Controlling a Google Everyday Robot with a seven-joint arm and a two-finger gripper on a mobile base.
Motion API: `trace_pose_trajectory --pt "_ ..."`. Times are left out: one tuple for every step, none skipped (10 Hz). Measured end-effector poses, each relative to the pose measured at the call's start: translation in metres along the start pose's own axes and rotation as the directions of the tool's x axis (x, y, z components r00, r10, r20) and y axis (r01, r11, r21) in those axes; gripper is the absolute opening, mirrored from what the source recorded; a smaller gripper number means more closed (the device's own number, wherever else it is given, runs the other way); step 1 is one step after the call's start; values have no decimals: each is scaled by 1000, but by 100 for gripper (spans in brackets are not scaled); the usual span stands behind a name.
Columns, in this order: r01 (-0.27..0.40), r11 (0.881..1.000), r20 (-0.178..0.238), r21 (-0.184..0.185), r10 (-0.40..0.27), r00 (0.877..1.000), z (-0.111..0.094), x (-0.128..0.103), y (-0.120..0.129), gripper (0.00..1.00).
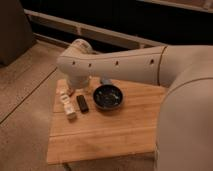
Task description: Drag the pepper across the table
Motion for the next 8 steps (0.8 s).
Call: trace_pose_trajectory --pt "30 999 40 -17 -29 999 -5 -7 2 65" --pt "36 999 45 -20 -35 998 -6 -8 3 65" --pt "39 999 45 -20 -38 998 -6 -8 5 65" --pt "39 999 43 -18 -39 998 -5 -7 5 65" --pt "13 1000 42 -17 -12 999 -4 -7 0 65" --pt "-46 999 49 -11 46 998 -2 -13 -13 65" --pt "-122 993 65 -4 122 990 0 -24 -30 65" --pt "-238 971 93 7 236 967 7 -46 -62 65"
